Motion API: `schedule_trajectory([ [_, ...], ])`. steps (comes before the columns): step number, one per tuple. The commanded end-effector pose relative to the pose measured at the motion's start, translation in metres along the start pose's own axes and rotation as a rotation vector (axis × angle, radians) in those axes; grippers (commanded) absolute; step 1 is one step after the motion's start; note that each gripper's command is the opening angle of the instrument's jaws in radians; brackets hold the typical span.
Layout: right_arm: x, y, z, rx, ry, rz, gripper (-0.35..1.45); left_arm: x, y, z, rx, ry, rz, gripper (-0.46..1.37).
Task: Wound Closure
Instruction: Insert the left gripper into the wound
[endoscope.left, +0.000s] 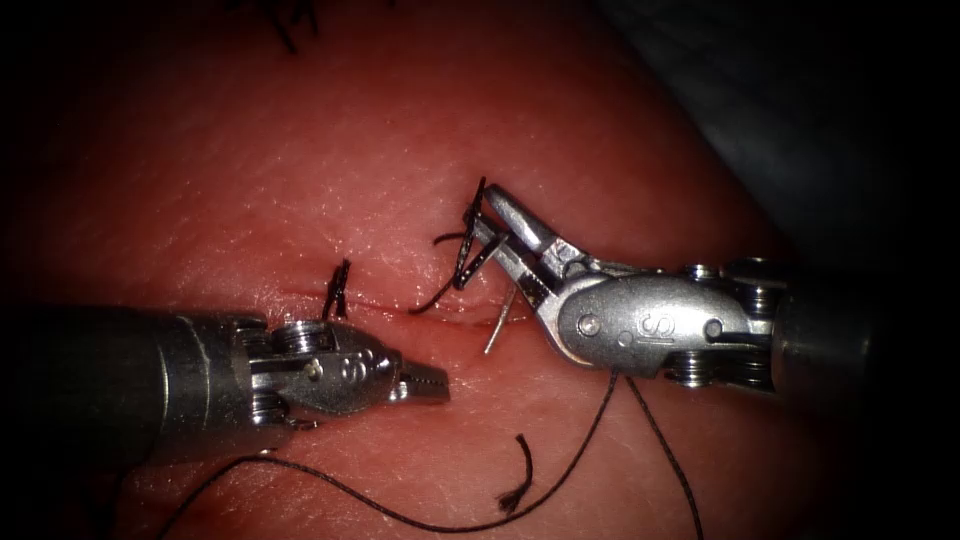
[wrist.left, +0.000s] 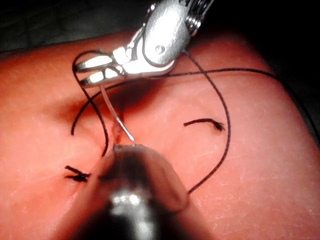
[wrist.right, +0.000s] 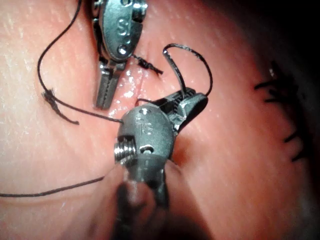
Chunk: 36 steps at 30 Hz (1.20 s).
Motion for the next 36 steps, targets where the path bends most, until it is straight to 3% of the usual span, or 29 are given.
schedule_trajectory([
  [1, 0.0000, 0.0001, 0.0001, -0.004, 0.003, -0.006, -0.35, 0.0000, 0.0001, -0.0001, -0.005, 0.000, 0.000, -0.35],
  [12, 0.0007, 0.0008, 0.0003, 0.004, 0.031, -0.067, -0.35, 0.0010, 0.0001, -0.0010, -0.011, 0.004, 0.005, -0.35],
  [23, 0.0016, 0.0020, 0.0008, 0.002, 0.071, -0.175, -0.35, 0.0026, -0.0014, -0.0024, -0.025, 0.037, -0.006, -0.35],
  [36, 0.0019, 0.0035, 0.0022, 0.004, 0.091, -0.196, -0.35, 0.0022, -0.0031, -0.0023, -0.034, 0.044, -0.002, -0.35],
])
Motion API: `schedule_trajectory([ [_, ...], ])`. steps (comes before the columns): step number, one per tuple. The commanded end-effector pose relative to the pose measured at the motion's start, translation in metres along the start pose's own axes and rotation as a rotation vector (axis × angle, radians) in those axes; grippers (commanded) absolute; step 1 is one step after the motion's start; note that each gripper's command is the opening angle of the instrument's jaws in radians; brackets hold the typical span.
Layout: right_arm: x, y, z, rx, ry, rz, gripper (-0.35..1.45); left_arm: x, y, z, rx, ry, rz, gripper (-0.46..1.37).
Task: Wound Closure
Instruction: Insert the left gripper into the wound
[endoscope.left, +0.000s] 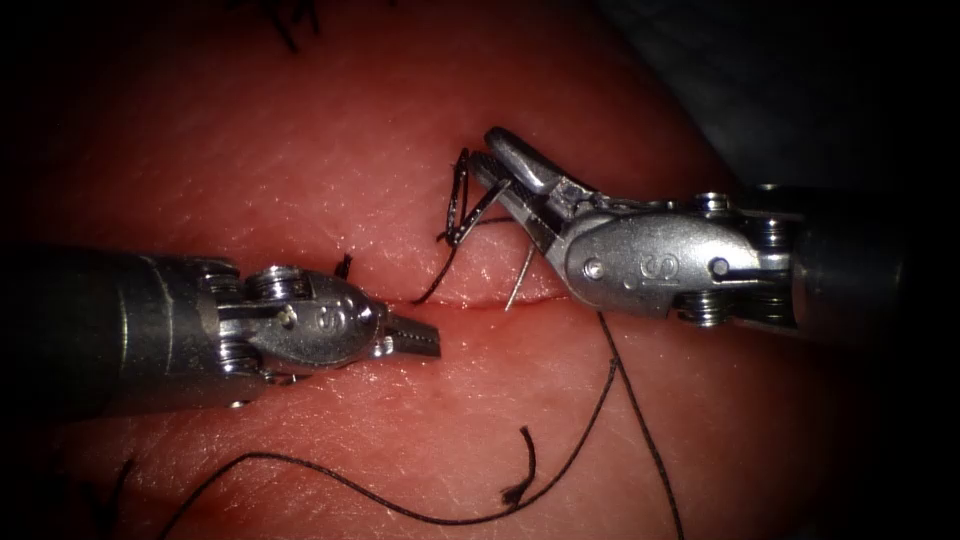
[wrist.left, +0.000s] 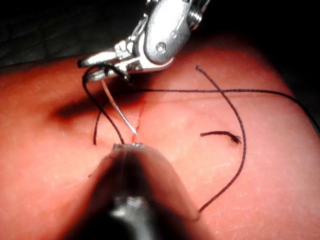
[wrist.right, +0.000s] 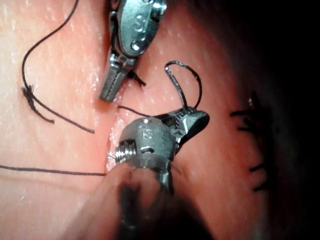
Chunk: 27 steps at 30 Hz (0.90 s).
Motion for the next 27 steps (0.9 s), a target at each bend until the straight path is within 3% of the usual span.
schedule_trajectory([
  [1, 0.0001, 0.0001, 0.0000, -0.005, 0.006, 0.002, -0.35, -0.0001, -0.0001, 0.0001, -0.007, 0.000, 0.001, -0.35],
  [17, 0.0021, 0.0008, -0.0006, 0.005, 0.024, 0.196, -0.35, -0.0015, -0.0041, 0.0024, -0.045, -0.118, 0.015, -0.35],
  [27, 0.0034, 0.0010, -0.0011, 0.018, 0.044, 0.238, -0.35, -0.0035, -0.0046, 0.0040, -0.063, -0.244, 0.028, -0.35],
])
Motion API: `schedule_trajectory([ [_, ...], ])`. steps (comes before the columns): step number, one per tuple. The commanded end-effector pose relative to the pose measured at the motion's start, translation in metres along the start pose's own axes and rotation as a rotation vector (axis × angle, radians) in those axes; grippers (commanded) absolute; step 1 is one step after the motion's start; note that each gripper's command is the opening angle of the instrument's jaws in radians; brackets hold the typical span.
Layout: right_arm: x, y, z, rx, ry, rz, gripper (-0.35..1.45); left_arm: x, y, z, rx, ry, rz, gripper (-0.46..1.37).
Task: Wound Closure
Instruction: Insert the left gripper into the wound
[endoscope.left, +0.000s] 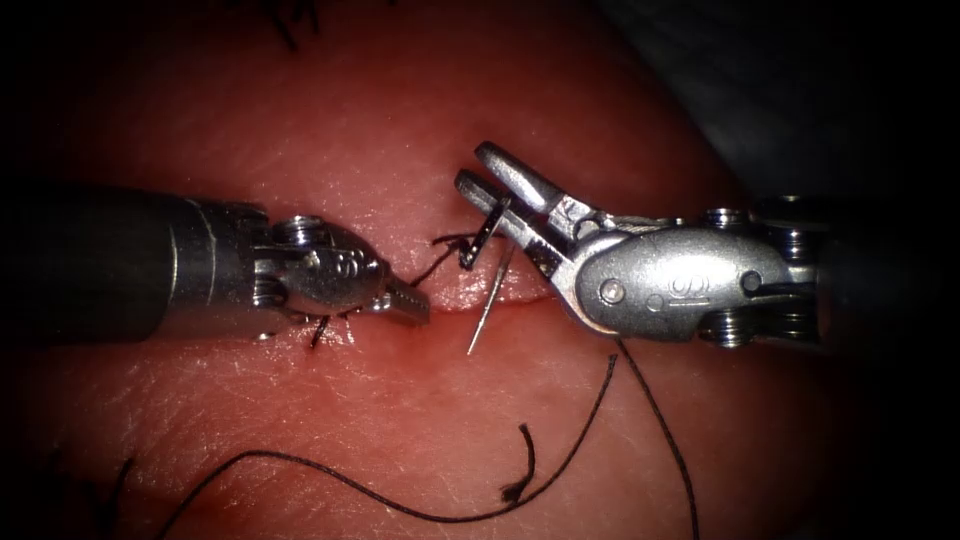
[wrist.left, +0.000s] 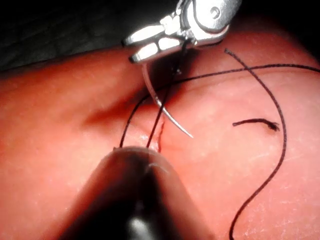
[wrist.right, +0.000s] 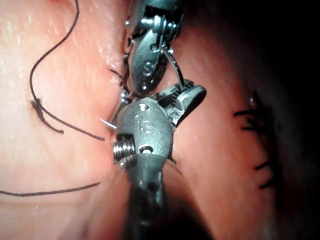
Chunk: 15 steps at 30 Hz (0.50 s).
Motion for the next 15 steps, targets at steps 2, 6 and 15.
schedule_trajectory([
  [2, -0.0002, 0.0000, 0.0000, 0.000, -0.001, 0.006, -0.35, -0.0003, -0.0001, -0.0001, -0.017, -0.021, 0.001, -0.35],
  [6, -0.0003, 0.0001, 0.0002, 0.000, -0.001, 0.012, -0.35, -0.0010, -0.0002, -0.0005, -0.033, -0.061, 0.012, -0.35],
  [15, -0.0003, -0.0006, 0.0000, -0.003, 0.003, 0.015, -0.35, -0.0030, -0.0022, -0.0012, -0.054, -0.096, 0.007, -0.35],
])
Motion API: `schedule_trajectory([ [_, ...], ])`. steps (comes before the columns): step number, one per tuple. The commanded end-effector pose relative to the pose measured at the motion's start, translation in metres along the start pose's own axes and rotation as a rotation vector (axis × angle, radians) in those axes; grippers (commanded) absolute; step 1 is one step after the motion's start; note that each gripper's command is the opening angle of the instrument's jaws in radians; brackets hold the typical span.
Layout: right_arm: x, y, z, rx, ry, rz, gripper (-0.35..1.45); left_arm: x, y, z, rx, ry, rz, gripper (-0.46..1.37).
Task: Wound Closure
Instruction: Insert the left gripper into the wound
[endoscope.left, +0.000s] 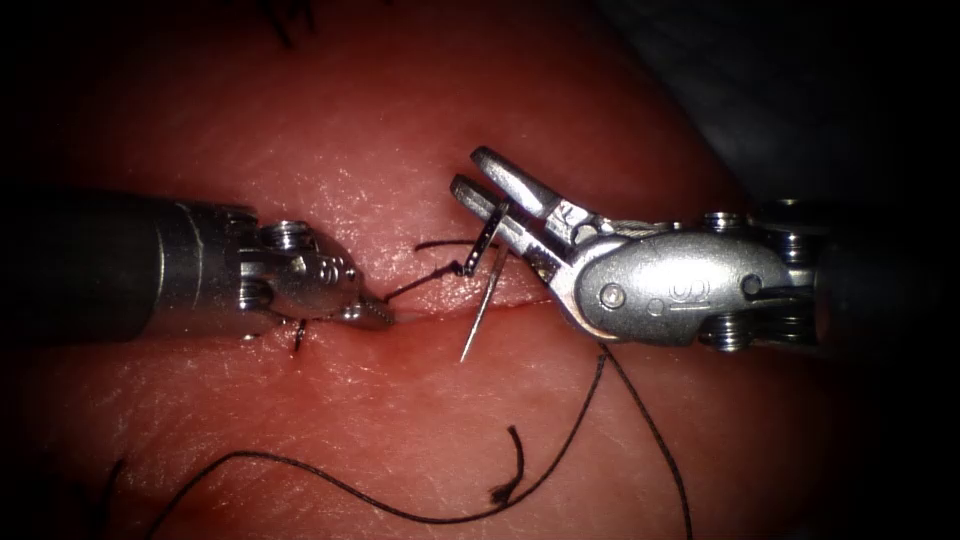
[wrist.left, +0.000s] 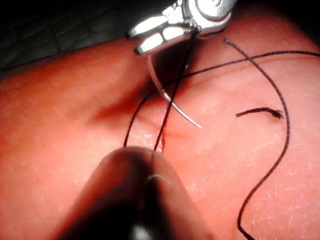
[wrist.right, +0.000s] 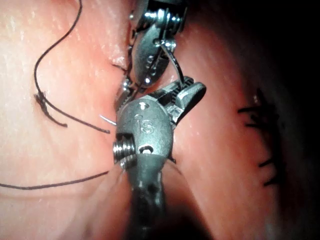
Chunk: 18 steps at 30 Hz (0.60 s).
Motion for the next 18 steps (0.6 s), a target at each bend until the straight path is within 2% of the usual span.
schedule_trajectory([
  [1, 0.0000, -0.0001, 0.0000, -0.002, 0.002, -0.001, -0.35, -0.0001, -0.0004, 0.0003, -0.001, -0.007, -0.001, -0.35],
  [6, -0.0001, -0.0003, 0.0001, -0.004, 0.001, -0.003, -0.35, -0.0004, -0.0009, 0.0009, 0.002, -0.047, 0.010, -0.35],
  [11, -0.0006, -0.0007, 0.0006, -0.011, 0.002, 0.000, -0.35, -0.0010, 0.0001, 0.0015, -0.021, -0.101, 0.021, -0.35],
  [18, -0.0011, -0.0009, 0.0020, -0.010, 0.000, 0.003, -0.35, -0.0011, 0.0008, 0.0013, -0.029, -0.114, 0.017, -0.35],
])
